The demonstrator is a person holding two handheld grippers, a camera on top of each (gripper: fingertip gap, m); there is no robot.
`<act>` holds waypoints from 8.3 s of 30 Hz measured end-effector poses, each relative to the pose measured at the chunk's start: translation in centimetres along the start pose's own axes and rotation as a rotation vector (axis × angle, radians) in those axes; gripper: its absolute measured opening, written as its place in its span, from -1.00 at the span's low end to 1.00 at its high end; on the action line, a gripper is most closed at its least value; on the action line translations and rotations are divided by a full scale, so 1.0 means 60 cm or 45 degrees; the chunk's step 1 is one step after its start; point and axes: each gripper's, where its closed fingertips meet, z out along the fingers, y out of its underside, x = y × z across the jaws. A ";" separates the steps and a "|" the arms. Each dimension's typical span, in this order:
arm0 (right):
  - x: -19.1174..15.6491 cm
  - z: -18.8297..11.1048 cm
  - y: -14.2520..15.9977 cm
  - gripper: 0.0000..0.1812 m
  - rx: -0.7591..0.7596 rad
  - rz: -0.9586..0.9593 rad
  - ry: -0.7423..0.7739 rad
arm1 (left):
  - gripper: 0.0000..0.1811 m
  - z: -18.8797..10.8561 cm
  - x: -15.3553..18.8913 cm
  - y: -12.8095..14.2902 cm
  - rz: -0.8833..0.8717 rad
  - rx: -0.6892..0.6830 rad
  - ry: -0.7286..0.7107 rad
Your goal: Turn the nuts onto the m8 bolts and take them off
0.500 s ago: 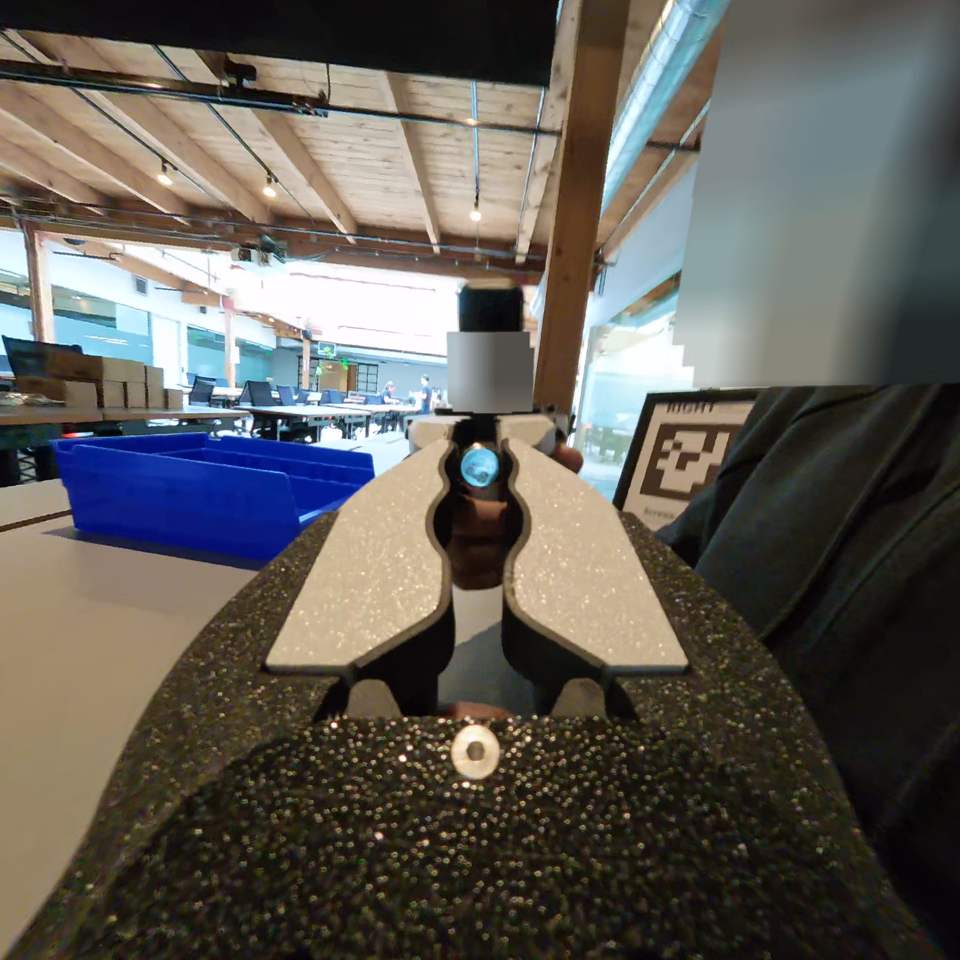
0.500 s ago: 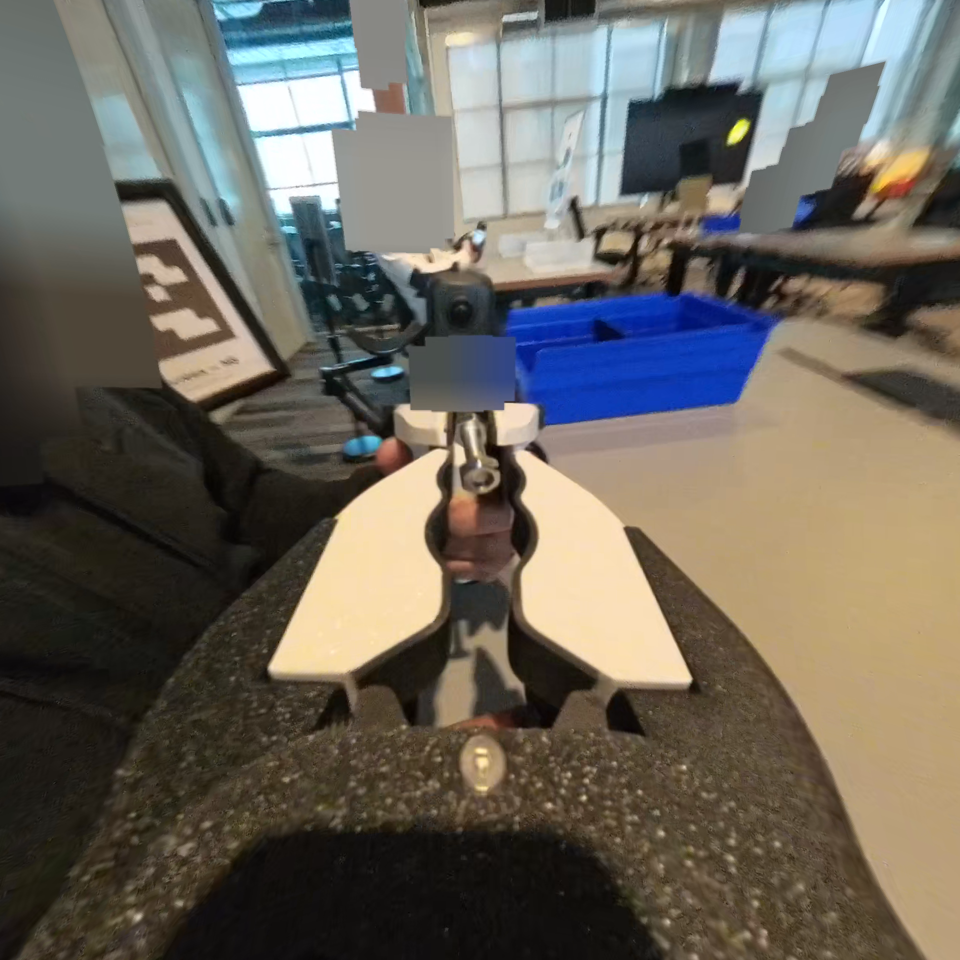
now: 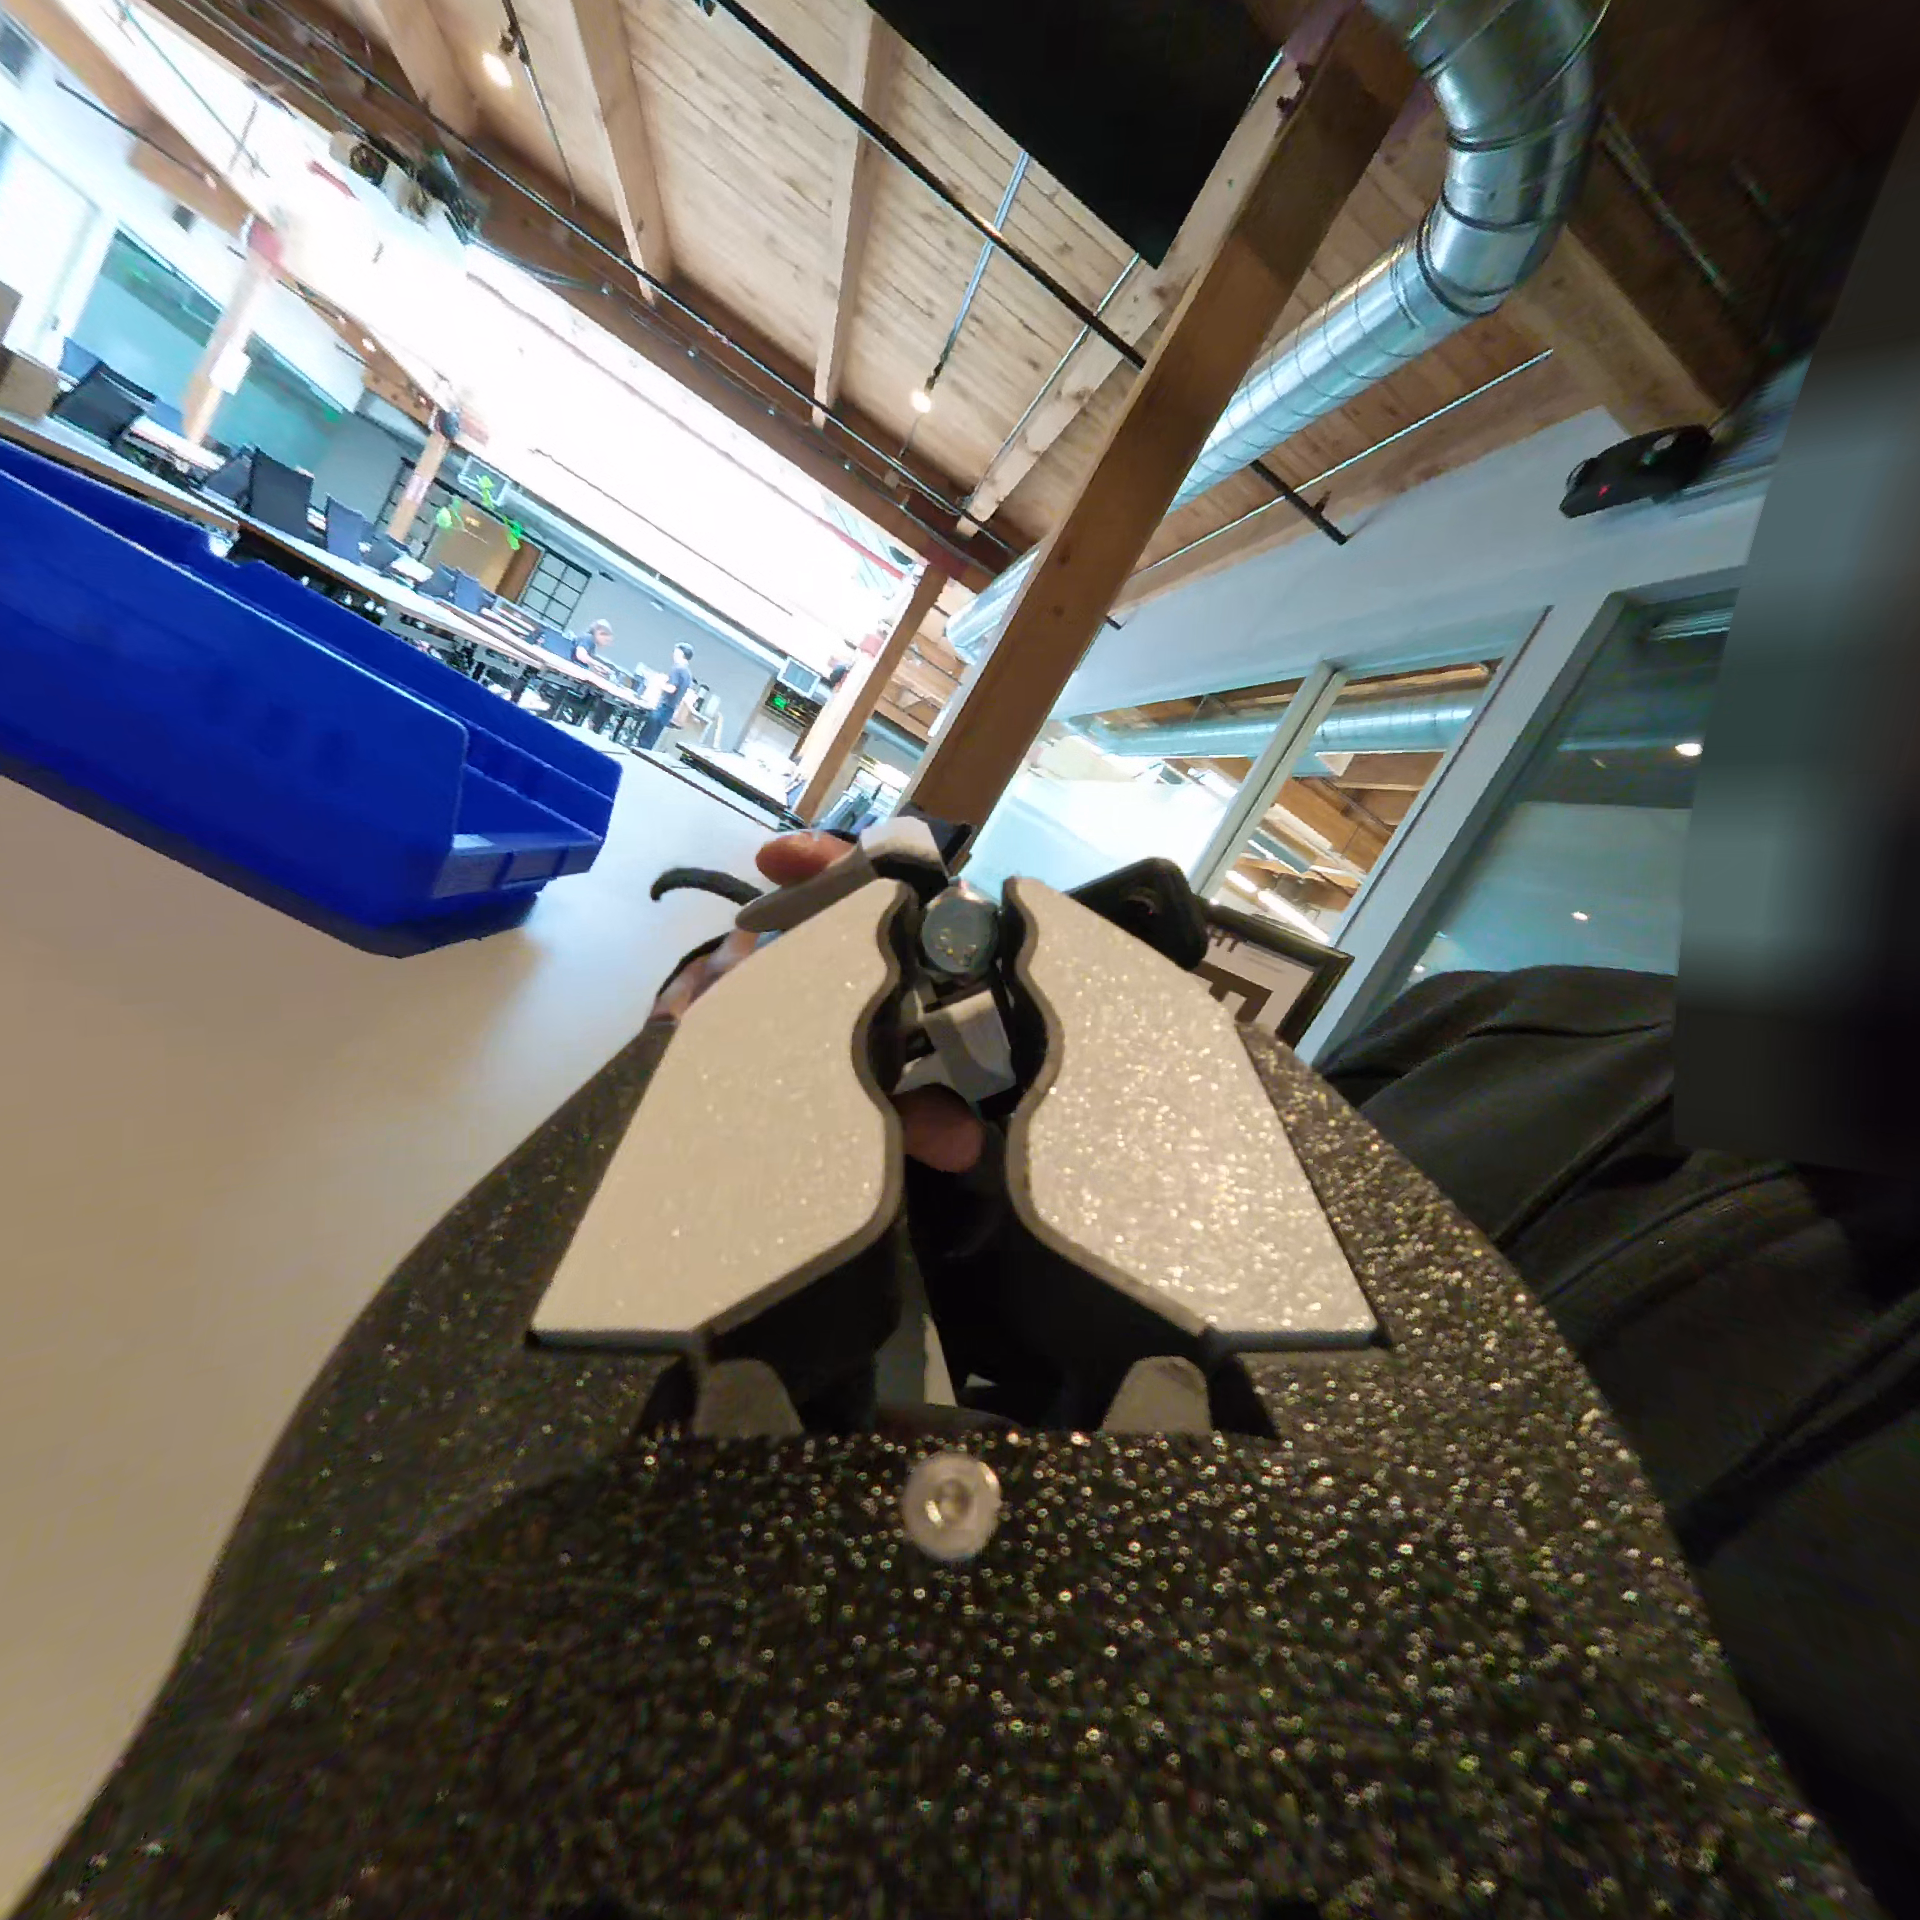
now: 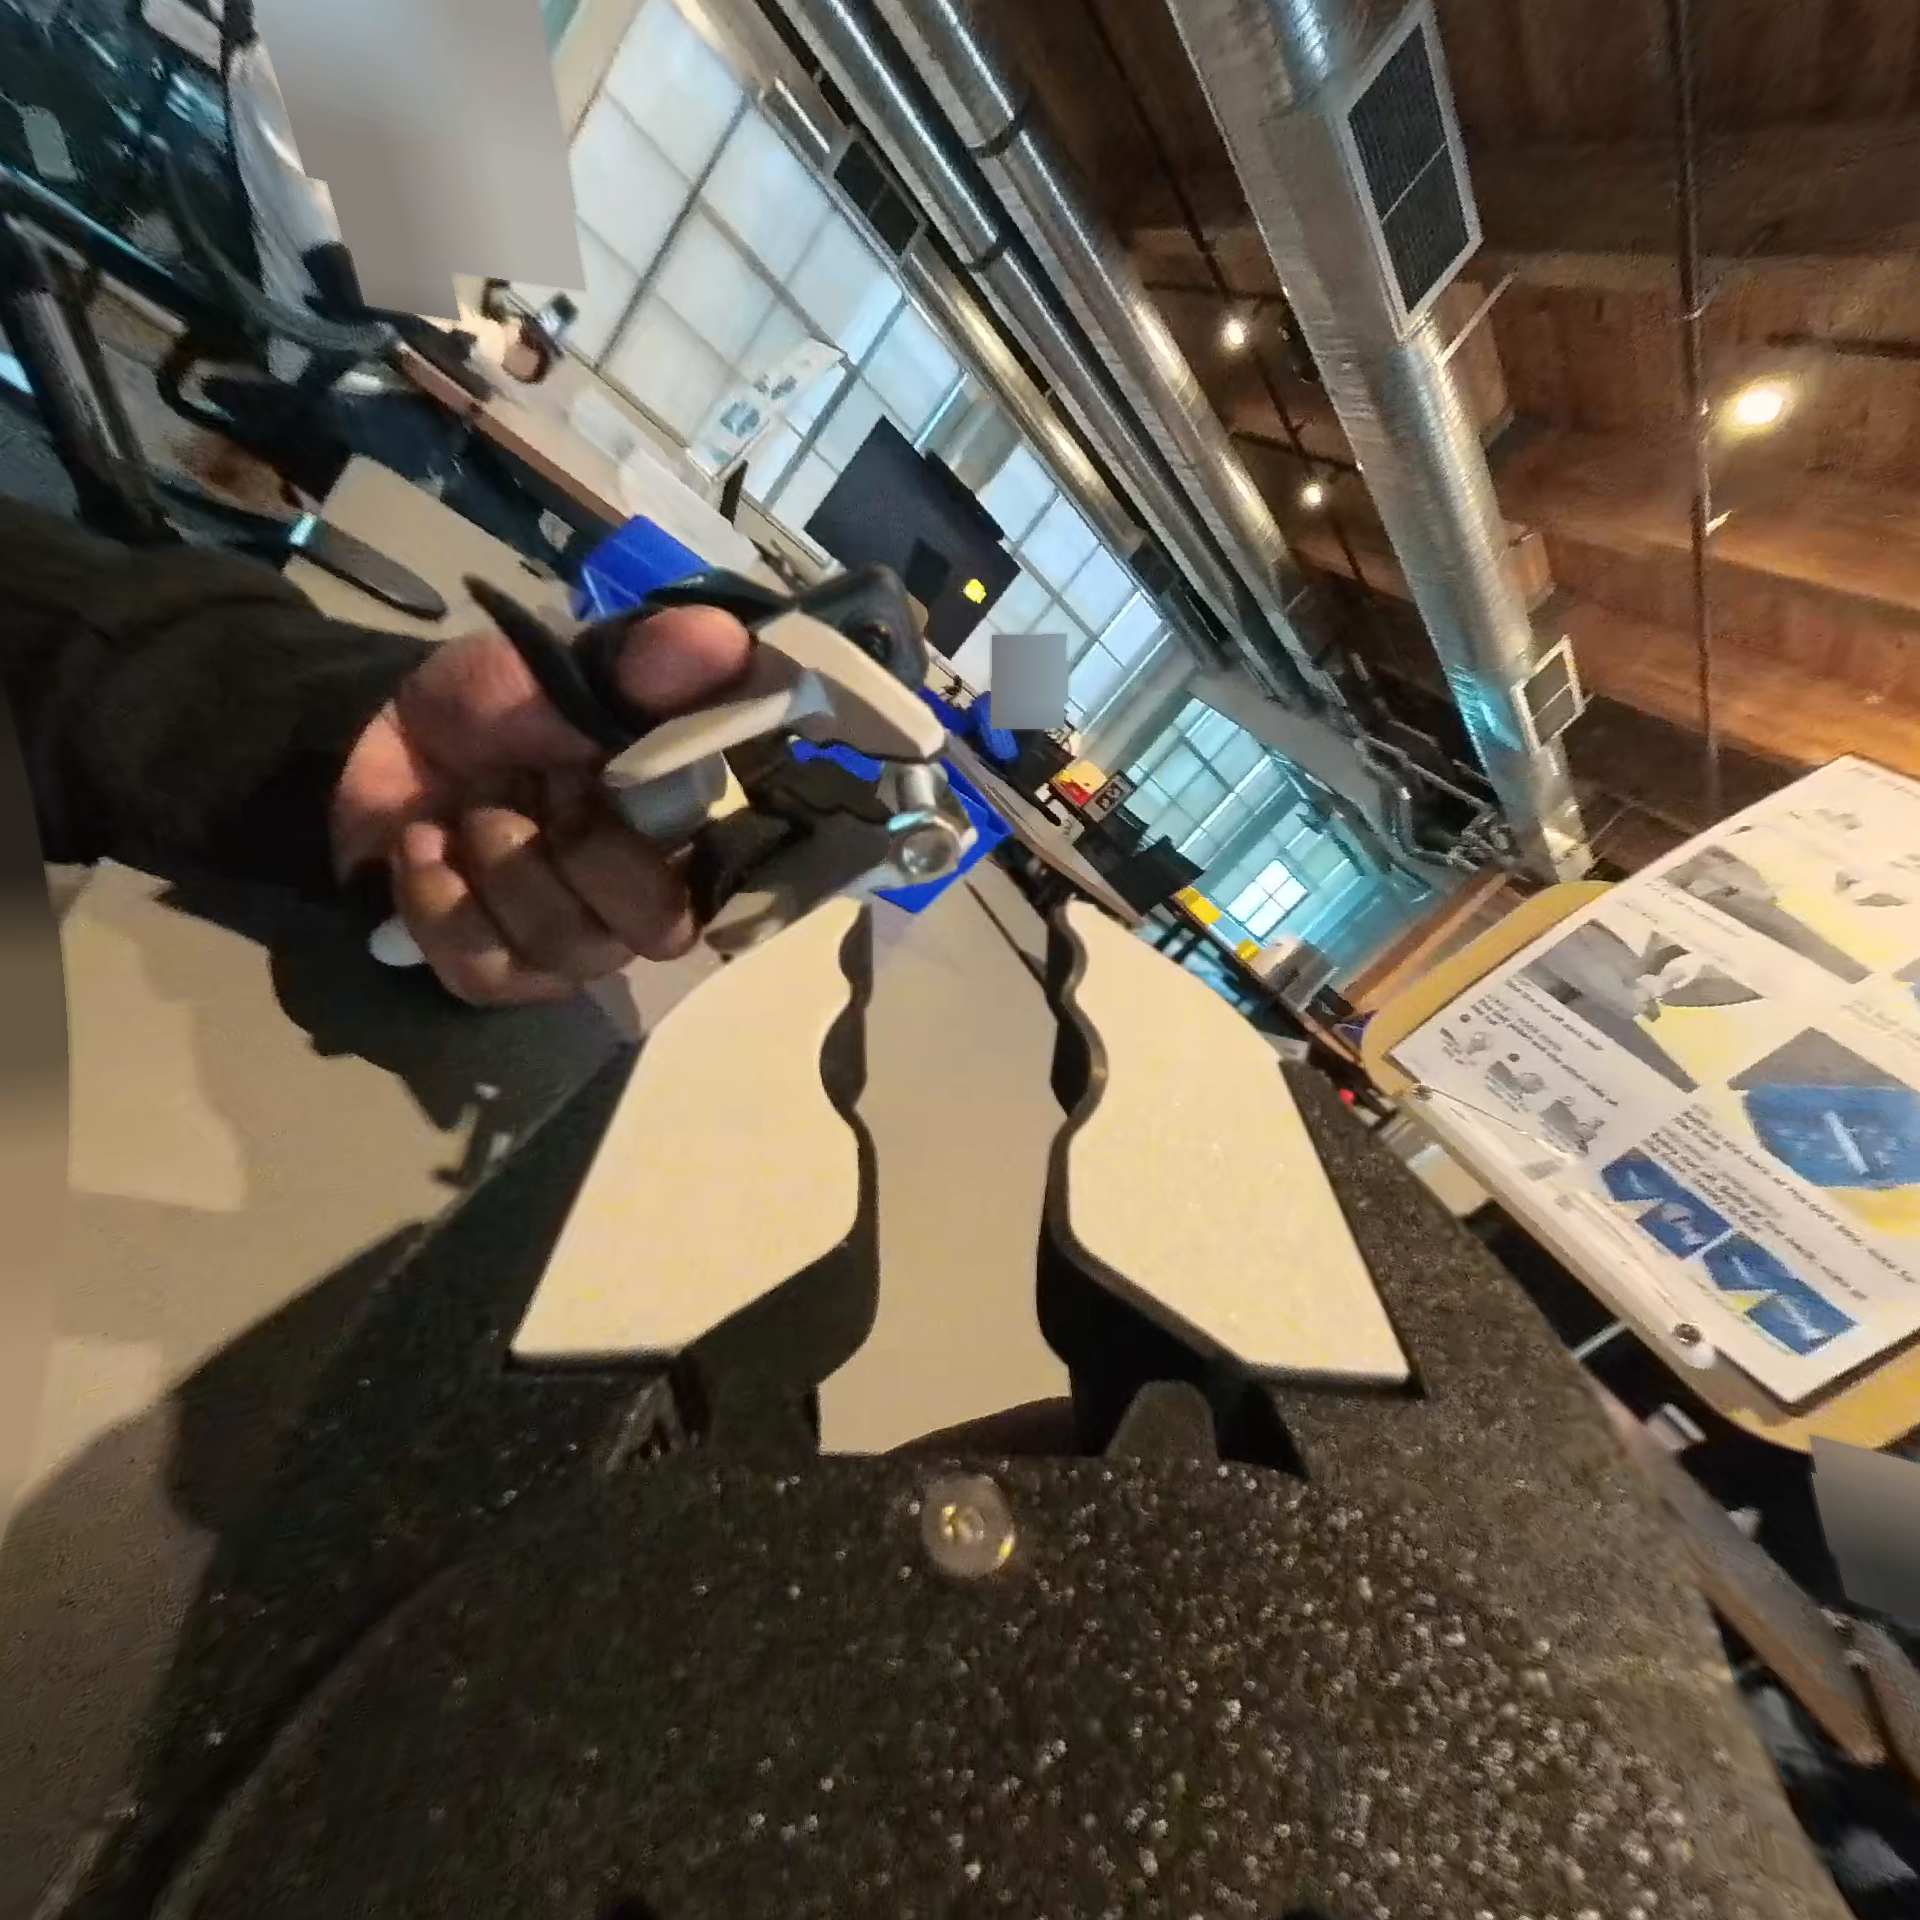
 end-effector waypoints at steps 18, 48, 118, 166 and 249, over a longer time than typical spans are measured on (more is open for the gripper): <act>-0.020 0.009 0.018 -0.84 -0.082 0.275 -0.142 | -0.84 0.007 -0.017 0.026 0.131 -0.149 -0.133; -0.025 0.033 0.008 -0.82 -0.097 0.318 -0.044 | -0.84 0.005 -0.003 0.010 0.096 -0.044 -0.061; 0.001 0.040 0.005 -0.64 0.058 0.990 -0.062 | -0.84 -0.007 0.000 -0.035 0.029 0.266 -0.024; -0.103 -0.016 0.065 -0.84 -0.366 0.199 -0.538 | -0.78 -0.055 -0.065 0.136 1.166 -1.072 -0.488; -0.072 0.001 0.114 -0.85 -0.582 0.022 -0.438 | -0.82 -0.064 -0.139 0.087 2.204 -1.182 -1.064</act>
